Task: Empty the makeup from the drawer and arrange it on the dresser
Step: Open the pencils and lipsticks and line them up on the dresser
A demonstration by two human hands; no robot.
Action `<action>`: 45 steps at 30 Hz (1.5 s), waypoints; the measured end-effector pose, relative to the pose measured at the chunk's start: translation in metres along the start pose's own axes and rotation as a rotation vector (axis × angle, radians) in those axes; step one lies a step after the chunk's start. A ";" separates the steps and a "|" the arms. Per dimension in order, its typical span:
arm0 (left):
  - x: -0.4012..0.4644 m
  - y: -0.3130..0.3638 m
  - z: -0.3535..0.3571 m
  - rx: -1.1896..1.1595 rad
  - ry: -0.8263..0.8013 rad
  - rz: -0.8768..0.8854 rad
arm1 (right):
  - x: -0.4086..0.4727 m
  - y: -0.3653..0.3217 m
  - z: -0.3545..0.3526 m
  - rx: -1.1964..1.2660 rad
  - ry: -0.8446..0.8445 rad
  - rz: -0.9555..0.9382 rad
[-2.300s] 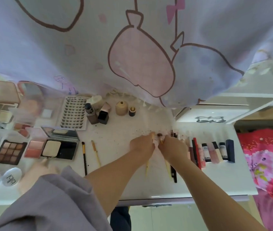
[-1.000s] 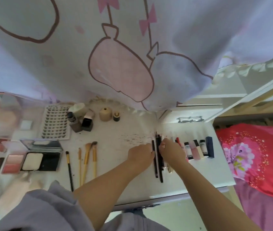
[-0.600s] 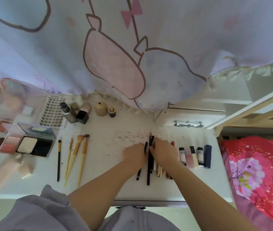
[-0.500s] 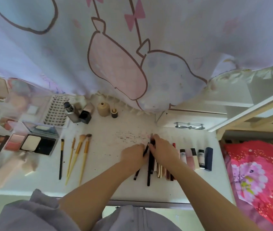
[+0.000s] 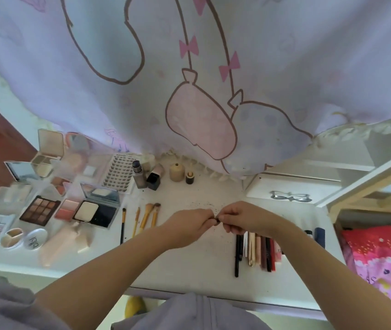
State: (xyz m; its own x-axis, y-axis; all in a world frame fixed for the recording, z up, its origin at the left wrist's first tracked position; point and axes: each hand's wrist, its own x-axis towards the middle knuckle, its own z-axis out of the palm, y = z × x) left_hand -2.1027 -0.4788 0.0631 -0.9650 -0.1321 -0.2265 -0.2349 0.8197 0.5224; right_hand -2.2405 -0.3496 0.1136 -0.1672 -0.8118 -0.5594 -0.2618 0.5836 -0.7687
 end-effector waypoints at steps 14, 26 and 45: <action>-0.032 -0.023 0.009 -0.386 -0.077 -0.121 | -0.005 -0.006 0.017 -0.087 0.085 0.093; -0.025 -0.077 0.011 -0.354 0.178 -0.658 | 0.087 -0.005 0.133 -0.162 0.388 0.413; 0.023 -0.044 0.004 0.063 0.078 -0.363 | 0.069 0.030 0.053 -0.487 0.604 0.330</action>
State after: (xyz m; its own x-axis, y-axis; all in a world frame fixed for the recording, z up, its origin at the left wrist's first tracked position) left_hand -2.1138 -0.5153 0.0315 -0.8266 -0.4604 -0.3236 -0.5582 0.7438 0.3677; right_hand -2.2089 -0.3873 0.0359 -0.7507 -0.5519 -0.3631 -0.4680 0.8322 -0.2974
